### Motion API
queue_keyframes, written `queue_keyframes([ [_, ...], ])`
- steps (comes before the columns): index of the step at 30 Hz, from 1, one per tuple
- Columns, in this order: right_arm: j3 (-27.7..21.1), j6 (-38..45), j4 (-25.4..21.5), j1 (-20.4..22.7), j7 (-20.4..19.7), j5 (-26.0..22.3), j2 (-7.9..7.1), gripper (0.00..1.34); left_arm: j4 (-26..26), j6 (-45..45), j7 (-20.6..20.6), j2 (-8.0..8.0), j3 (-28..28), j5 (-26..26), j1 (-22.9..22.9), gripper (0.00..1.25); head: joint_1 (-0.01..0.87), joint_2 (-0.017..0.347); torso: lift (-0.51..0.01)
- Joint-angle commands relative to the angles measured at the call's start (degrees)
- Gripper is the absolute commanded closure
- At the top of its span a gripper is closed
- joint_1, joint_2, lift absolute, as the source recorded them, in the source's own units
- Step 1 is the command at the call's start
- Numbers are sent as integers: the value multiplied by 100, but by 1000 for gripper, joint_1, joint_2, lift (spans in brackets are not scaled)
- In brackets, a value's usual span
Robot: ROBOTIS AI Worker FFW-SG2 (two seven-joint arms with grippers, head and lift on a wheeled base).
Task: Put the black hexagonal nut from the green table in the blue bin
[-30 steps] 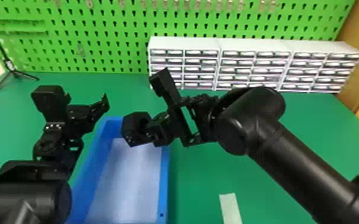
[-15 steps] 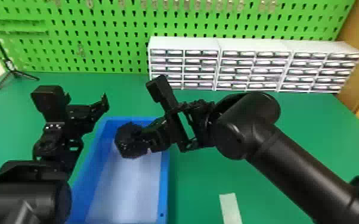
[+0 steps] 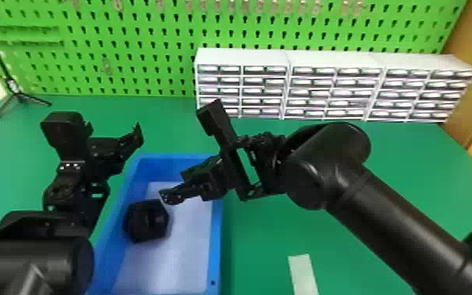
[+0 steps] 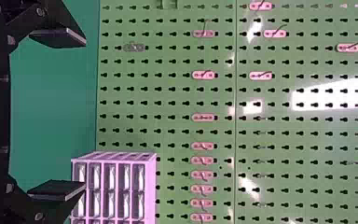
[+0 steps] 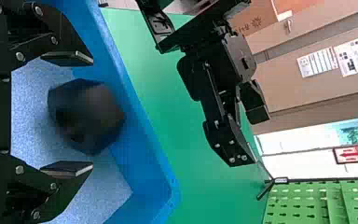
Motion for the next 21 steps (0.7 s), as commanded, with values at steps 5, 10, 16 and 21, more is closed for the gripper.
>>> queue_keyframes([
  [5, -34, 18, 12, 9, 0, -38, -7, 466, 0, 0, -1, 0, 0, 1, 0, 197, 686, 28, -96],
  [10, -60, 26, 21, 9, 0, -47, -7, 464, 0, 0, -1, 0, 0, 1, 0, 197, 686, 28, -96],
  [16, -77, 26, 21, 18, 0, -47, -7, 466, 0, 0, -1, 0, 0, 1, 0, 197, 686, 28, -96],
  [21, -227, 26, 21, 71, 0, -12, -16, 466, 0, 0, -1, 0, 0, 1, 9, 197, 686, 28, -96],
])
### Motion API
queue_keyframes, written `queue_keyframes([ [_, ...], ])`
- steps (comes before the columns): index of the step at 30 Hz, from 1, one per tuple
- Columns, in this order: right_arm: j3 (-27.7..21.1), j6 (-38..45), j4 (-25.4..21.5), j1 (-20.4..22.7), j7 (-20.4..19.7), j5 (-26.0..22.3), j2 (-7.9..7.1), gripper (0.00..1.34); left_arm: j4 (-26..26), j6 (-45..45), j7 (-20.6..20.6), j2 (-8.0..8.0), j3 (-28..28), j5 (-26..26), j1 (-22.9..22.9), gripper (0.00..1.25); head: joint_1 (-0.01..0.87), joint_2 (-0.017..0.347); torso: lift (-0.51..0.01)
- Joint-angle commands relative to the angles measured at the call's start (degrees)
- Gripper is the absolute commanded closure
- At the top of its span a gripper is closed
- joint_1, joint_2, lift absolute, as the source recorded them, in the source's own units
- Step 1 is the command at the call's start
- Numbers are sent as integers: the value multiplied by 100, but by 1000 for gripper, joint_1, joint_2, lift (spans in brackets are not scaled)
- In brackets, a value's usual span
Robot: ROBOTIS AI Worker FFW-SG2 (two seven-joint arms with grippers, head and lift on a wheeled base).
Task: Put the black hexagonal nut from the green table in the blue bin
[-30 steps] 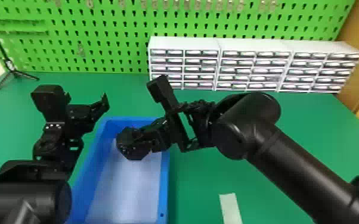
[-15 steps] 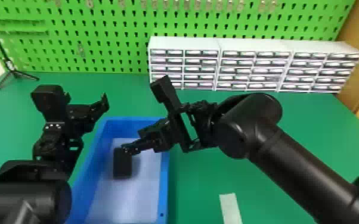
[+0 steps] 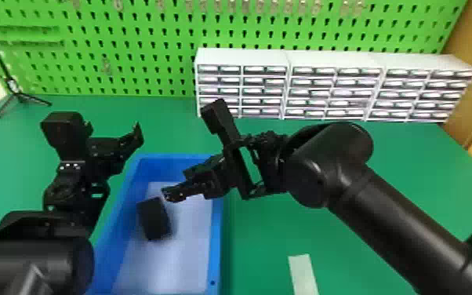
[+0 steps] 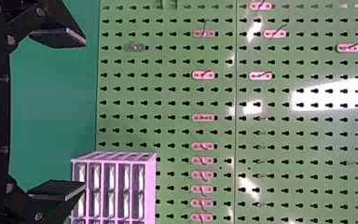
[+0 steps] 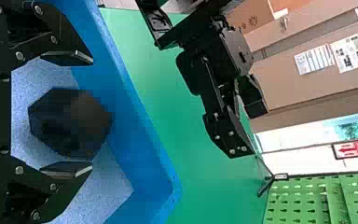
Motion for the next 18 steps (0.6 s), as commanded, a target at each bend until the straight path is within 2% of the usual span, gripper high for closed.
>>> queue_keyframes([
  [1, -184, 0, 0, 63, 0, 59, -5, 466, 0, 0, -1, 0, 0, 0, 7, 197, 686, 28, -96],
  [10, -1169, 27, -18, 327, 18, 419, 91, 466, 0, 0, -1, 0, 26, 9, 42, 197, 686, 28, -96],
  [18, -2065, 9, -97, 529, 176, 991, 170, 464, -18, 0, -1, 0, 35, 26, 51, 197, 686, 28, -96],
])
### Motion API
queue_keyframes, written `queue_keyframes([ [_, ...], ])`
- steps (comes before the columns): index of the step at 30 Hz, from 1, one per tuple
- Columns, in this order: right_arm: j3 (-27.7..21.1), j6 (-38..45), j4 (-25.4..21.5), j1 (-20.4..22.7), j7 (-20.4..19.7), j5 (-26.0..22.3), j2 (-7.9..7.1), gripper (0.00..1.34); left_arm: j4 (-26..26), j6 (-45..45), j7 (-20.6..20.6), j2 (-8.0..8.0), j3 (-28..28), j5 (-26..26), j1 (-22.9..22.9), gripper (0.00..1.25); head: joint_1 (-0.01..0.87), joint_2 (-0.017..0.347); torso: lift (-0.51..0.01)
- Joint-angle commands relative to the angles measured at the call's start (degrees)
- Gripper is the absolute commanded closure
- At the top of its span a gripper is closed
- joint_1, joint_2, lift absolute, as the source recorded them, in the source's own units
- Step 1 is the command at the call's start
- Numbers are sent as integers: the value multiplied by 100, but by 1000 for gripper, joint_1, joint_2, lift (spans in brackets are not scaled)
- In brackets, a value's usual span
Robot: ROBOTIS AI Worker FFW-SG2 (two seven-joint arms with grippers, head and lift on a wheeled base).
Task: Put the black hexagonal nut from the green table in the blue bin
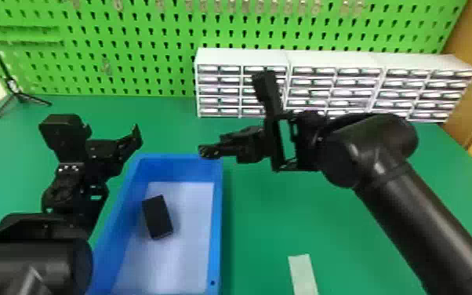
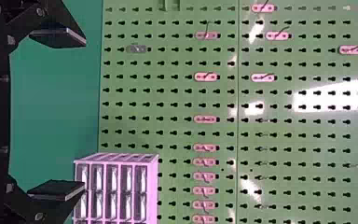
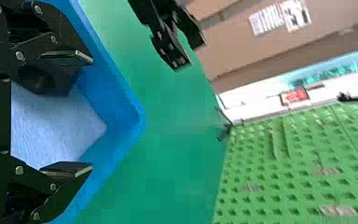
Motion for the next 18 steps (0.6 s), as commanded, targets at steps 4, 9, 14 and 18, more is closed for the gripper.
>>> queue_keyframes([
  [4, -883, -102, -134, 239, 7, 610, 97, 463, -21, 0, 0, 0, 22, 6, 27, 197, 686, 28, -96],
  [9, -1331, -269, -222, 397, 7, 971, 150, 464, -47, 0, 0, 0, 39, 6, 27, 197, 686, 28, -96],
  [14, -1595, -524, -310, 520, -2, 1357, 176, 463, -56, 0, 0, 0, 39, 6, 27, 197, 686, 28, -96],
  [18, -1788, -752, -328, 634, -20, 1568, 229, 464, -56, 0, 0, 0, 31, 6, 0, 197, 686, 28, -96],
])
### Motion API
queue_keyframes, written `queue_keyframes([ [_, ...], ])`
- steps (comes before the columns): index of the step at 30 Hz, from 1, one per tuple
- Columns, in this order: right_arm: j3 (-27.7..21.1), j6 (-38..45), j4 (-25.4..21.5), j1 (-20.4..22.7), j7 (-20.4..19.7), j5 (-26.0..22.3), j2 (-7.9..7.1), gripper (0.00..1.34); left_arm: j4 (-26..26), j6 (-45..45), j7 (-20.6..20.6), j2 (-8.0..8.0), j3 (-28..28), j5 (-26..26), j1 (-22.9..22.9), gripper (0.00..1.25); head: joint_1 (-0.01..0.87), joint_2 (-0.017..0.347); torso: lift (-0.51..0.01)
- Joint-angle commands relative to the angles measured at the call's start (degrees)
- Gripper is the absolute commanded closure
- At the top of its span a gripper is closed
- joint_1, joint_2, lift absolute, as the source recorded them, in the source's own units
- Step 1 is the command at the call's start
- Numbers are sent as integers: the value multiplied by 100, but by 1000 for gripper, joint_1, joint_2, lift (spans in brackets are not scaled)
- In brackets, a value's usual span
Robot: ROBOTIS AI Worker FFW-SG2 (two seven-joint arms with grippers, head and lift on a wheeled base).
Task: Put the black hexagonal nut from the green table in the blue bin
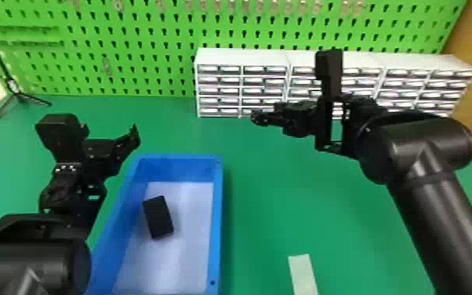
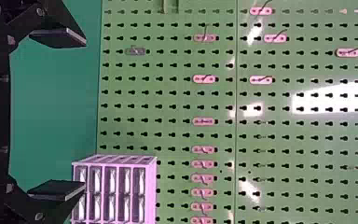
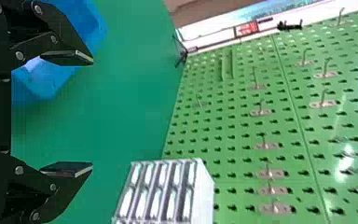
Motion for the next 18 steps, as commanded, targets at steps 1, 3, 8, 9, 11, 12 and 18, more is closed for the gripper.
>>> queue_keyframes([
  [1, -226, -238, -26, 142, -38, 247, 53, 464, -2, 0, 0, 0, -9, 0, -22, 197, 686, 28, -96],
  [3, -305, -343, -26, 195, -91, 308, 62, 463, -2, 0, 0, 0, -9, 0, -31, 197, 686, 28, -96],
  [8, -489, -625, -26, 344, -258, 431, 88, 463, -2, 0, 0, 0, -17, -9, -49, 197, 686, 28, -96],
  [9, -551, -721, -26, 397, -320, 449, 97, 463, -2, 0, 0, 0, -17, -9, -49, 197, 686, 28, -96],
  [11, -630, -871, -34, 467, -452, 475, 123, 463, -2, 0, 0, 0, -17, -9, -49, 197, 686, 28, -96],
  [12, -691, -967, -34, 529, -539, 493, 141, 463, -2, 0, 0, 0, -17, -9, -58, 197, 686, 28, -96],
  [18, -876, -1565, -34, 810, -996, 493, 220, 463, -2, 0, 0, 0, -26, -9, -58, 197, 686, 28, -96],
])
